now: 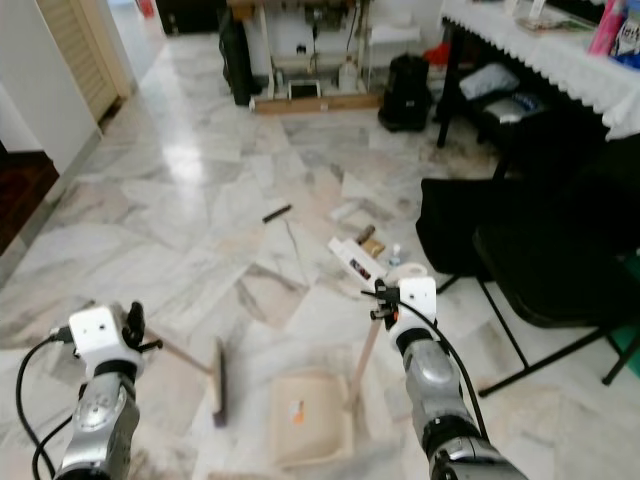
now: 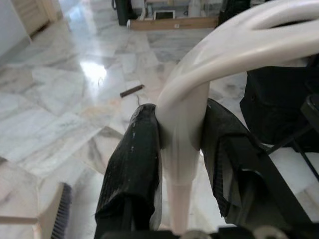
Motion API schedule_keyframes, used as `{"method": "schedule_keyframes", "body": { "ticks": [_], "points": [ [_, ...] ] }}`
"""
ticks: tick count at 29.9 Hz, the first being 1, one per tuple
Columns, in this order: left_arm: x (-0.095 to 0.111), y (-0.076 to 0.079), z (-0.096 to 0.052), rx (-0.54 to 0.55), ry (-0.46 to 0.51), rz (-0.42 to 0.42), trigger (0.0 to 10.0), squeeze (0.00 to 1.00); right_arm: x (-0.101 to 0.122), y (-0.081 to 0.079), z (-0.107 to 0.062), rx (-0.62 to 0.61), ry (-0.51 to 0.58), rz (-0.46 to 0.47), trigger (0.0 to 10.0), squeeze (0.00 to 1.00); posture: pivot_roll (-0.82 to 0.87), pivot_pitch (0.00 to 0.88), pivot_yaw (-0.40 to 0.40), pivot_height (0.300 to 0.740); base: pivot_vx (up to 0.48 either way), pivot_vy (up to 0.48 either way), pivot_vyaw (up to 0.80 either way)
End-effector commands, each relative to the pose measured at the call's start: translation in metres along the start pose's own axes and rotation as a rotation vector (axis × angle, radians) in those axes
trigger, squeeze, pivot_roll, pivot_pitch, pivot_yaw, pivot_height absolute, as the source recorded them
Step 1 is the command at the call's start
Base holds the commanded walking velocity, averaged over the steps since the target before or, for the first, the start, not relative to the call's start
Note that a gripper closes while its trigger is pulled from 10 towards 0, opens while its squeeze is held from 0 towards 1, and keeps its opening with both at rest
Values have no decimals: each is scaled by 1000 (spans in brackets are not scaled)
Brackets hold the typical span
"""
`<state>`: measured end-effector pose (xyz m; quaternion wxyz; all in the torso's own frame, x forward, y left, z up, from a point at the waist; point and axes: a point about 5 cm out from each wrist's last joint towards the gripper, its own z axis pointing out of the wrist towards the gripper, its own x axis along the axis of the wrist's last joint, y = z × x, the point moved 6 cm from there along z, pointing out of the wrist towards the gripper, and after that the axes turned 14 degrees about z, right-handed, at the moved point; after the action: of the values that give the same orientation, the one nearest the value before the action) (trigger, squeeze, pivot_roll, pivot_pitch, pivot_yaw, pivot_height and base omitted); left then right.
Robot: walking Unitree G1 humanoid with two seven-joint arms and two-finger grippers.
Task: Sweep floor
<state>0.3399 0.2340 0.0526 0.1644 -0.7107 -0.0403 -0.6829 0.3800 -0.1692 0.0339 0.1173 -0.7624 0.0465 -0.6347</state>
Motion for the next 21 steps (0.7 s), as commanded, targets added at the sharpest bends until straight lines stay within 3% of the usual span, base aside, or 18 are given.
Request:
{"method": "schedule_keyframes", "body": {
  "ticks": [1, 16, 21],
  "points": [
    [15, -11, 6, 28, 55, 12, 10000, 0, 15, -9, 6, 27, 54, -4, 10000, 0, -79, 0, 31, 740, 281, 0, 0],
    [18, -11, 7, 31, 66, 4, 10000, 0, 16, -10, 5, 36, 58, -18, 10000, 0, -80, 0, 32, 740, 289, 0, 0],
    [18, -13, 7, 36, 64, 3, 10000, 0, 16, -10, 5, 43, 60, -21, 10000, 0, -80, 0, 30, 740, 303, 0, 773]
  ]
}}
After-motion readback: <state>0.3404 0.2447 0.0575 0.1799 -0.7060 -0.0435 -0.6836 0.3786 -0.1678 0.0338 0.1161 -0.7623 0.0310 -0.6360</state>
